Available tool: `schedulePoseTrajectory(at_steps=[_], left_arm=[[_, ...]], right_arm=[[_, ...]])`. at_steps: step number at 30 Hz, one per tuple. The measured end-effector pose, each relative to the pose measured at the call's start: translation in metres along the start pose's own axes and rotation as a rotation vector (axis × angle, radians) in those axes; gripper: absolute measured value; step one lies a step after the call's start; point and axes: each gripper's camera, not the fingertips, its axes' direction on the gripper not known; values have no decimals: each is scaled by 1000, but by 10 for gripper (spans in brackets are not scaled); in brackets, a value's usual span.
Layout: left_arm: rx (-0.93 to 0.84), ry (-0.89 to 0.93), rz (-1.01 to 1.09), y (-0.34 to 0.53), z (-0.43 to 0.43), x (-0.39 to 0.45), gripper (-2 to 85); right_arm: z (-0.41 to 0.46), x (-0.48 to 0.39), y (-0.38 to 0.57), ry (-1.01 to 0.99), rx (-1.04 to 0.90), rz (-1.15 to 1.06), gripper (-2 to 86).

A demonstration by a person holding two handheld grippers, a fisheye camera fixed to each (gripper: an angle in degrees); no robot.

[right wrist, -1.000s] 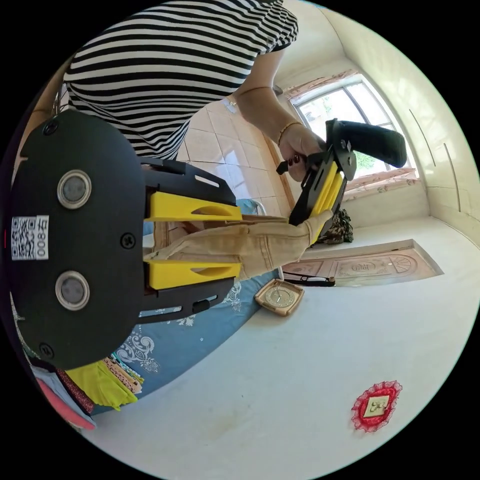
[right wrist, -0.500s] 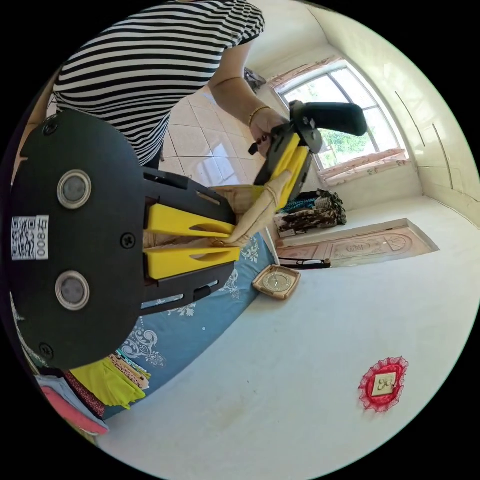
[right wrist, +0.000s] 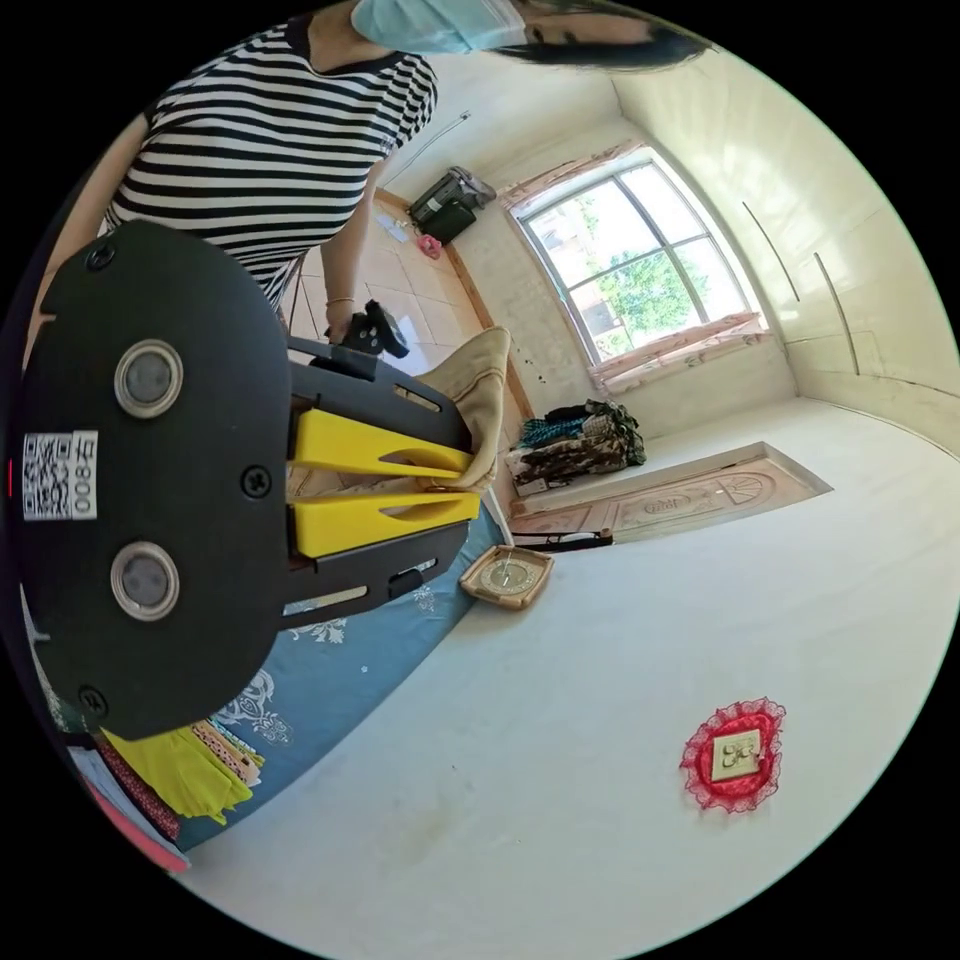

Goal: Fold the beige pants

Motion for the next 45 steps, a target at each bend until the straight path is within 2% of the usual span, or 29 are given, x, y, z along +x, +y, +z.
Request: schedulePoseTrajectory(at_steps=[2,6,10,12,17,25,34,40,43,45], left_arm=[[26,-127,-12,-9,13,6,141],[111,-172,21,-29,19,15,130],[174,-246,162,-41,23,37,52],[223,-251,168,-41,21,41,31],[309,-70,203,-42,10,40,10],[540,91,296,-45,-27,39,5],[751,244,470,-63,-55,21,5],[839,258,444,-74,-51,-47,7],[845,274,318,-78,-34,-114,7],[833,294,196,-79,-19,-165,7]], right_arm=[[-8,2,-4,-9,11,-6,29],[-23,11,-10,-2,24,-1,28],[-41,25,-7,3,58,26,27],[-53,37,-3,15,79,54,26],[-80,64,7,31,129,111,25],[-127,98,14,33,245,157,24],[-149,98,-63,12,361,-11,25],[-55,92,-187,-2,190,-158,28],[46,104,-253,-66,7,-188,31],[152,118,-299,-52,-164,-184,36]])
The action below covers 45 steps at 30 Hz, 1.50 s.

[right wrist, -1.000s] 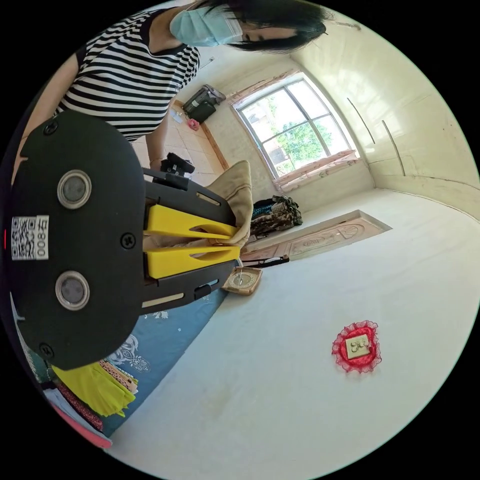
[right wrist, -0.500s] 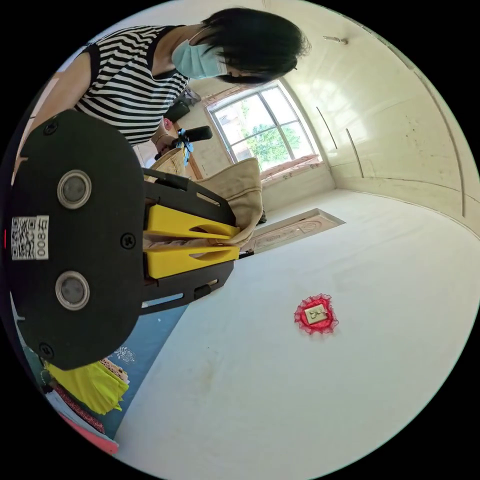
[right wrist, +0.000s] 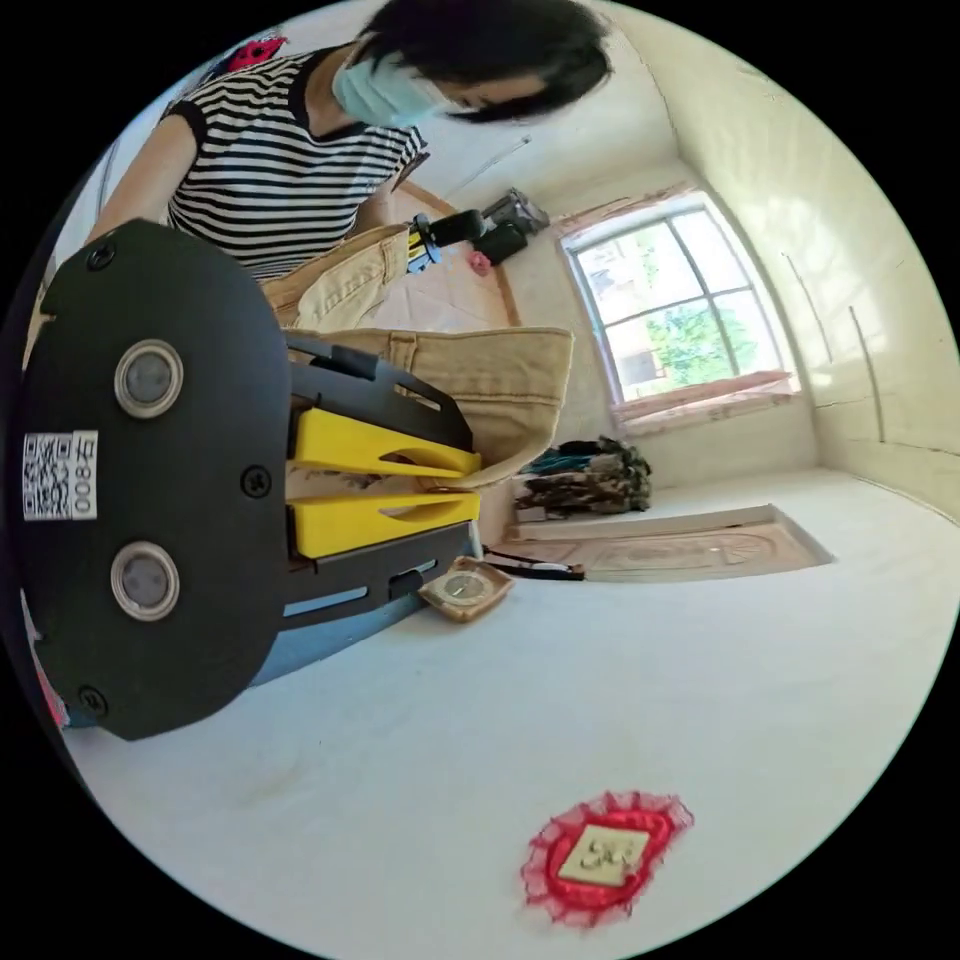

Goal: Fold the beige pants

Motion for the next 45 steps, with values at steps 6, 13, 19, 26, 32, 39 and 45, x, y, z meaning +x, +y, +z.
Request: schedulePoseTrajectory(at_steps=[6,13,19,26,32,39,45], left_arm=[[-105,-302,-591,108,-19,-211,6],[-245,-346,-1248,262,-15,-355,4],[-459,-230,-1341,275,60,-425,16],[-624,-146,-1294,245,161,-505,31],[-808,-28,-1080,191,272,-550,53],[-985,39,-869,139,403,-575,65],[-1091,57,-688,105,516,-587,66]], right_arm=[[353,89,-87,-18,-565,127,61],[566,138,-21,-71,-841,314,72],[584,189,116,-272,-849,729,69],[526,194,267,-242,-682,1209,73],[511,175,338,-83,-713,1292,83],[519,188,407,8,-569,1434,87],[537,207,442,124,-514,1442,96]])
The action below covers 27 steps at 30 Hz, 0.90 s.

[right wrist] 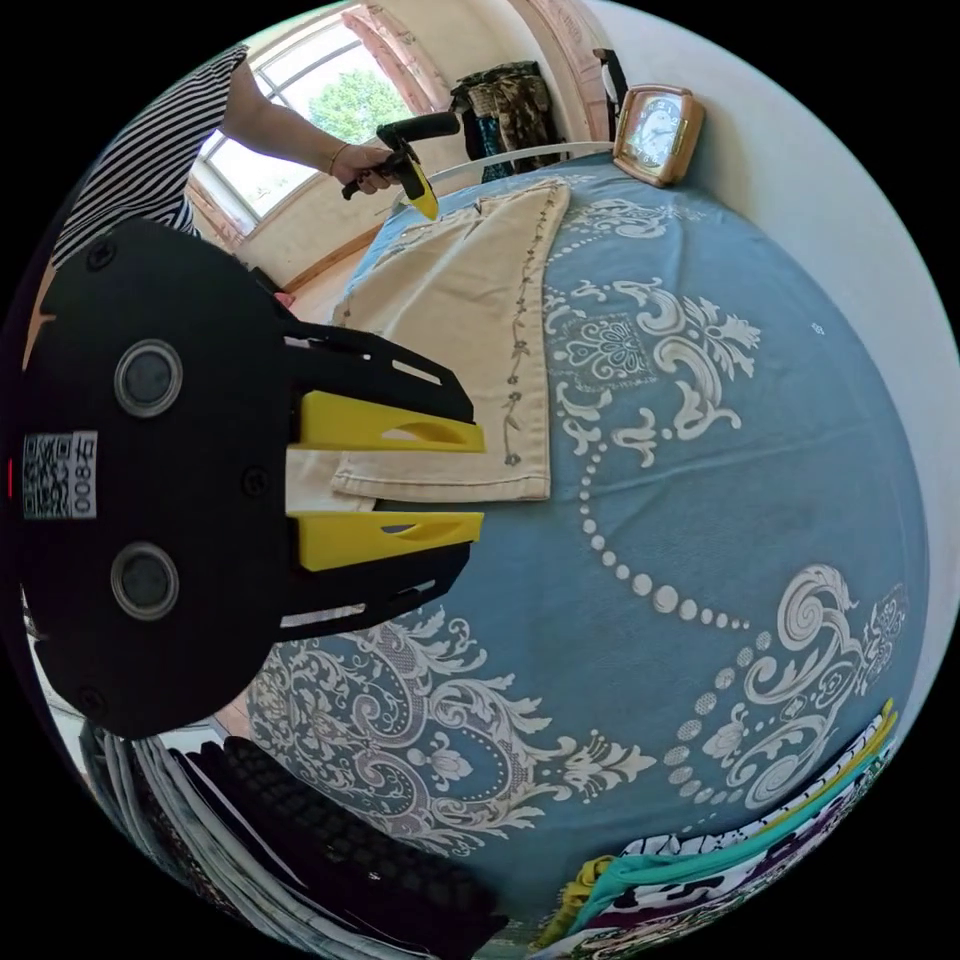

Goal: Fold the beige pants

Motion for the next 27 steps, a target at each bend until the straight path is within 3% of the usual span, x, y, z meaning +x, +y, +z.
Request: schedulePoseTrajectory(at_steps=[8,16,22,27], left_arm=[[-102,-353,325,-135,39,76,76],[-219,-623,537,-199,72,116,62],[-244,-638,591,-212,75,131,30],[-236,-612,550,-223,68,135,18]], right_arm=[[44,-4,0,84,52,-33,97],[70,-21,18,226,115,-73,94],[85,-12,29,211,154,-43,57],[84,9,35,63,128,-52,22]])
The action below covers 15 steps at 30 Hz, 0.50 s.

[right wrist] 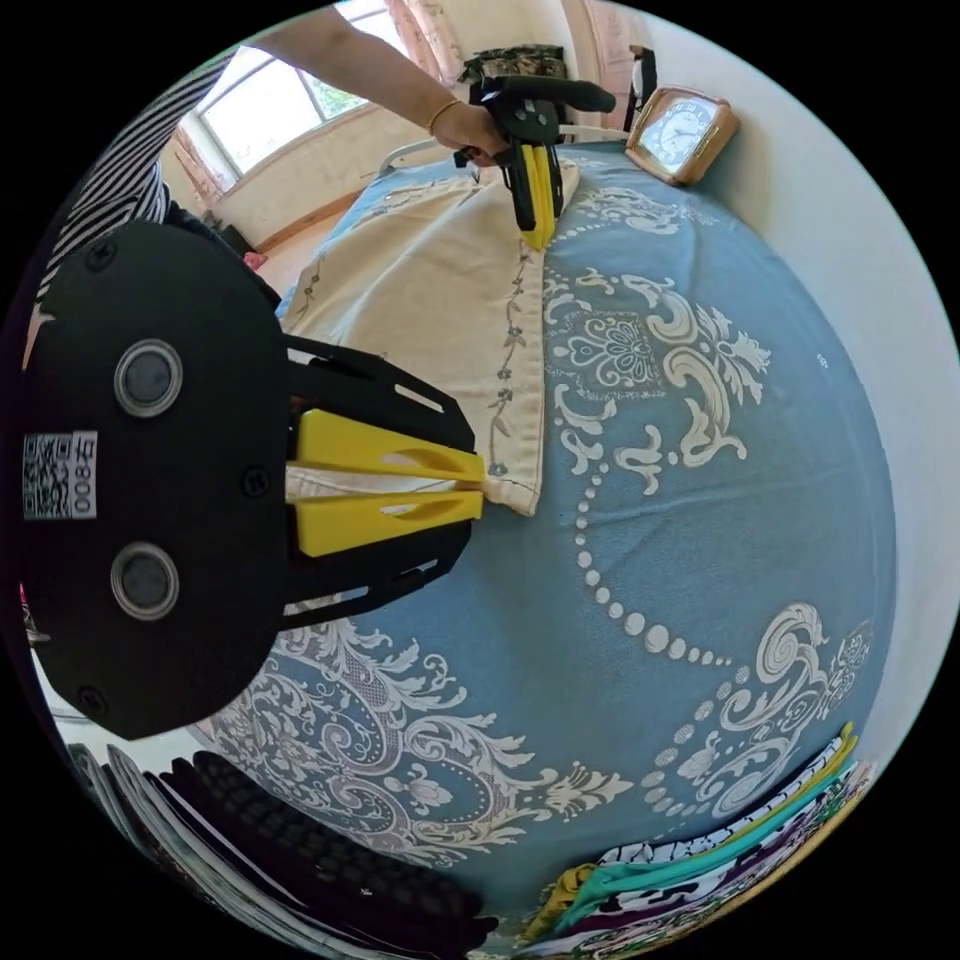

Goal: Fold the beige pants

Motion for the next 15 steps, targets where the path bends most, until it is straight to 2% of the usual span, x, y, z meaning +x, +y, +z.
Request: schedulePoseTrajectory(at_steps=[3,9,13,15], left_arm=[[118,47,-53,4,-26,-11,16],[346,76,-117,3,-71,-42,19],[357,77,-192,-14,-56,-71,24],[364,79,-258,-14,-45,-82,24]], right_arm=[[-28,11,6,-136,101,-4,16],[-95,17,-19,-146,302,-128,14],[-86,22,-64,-79,279,-172,22],[-56,33,-95,-23,188,-144,29]])
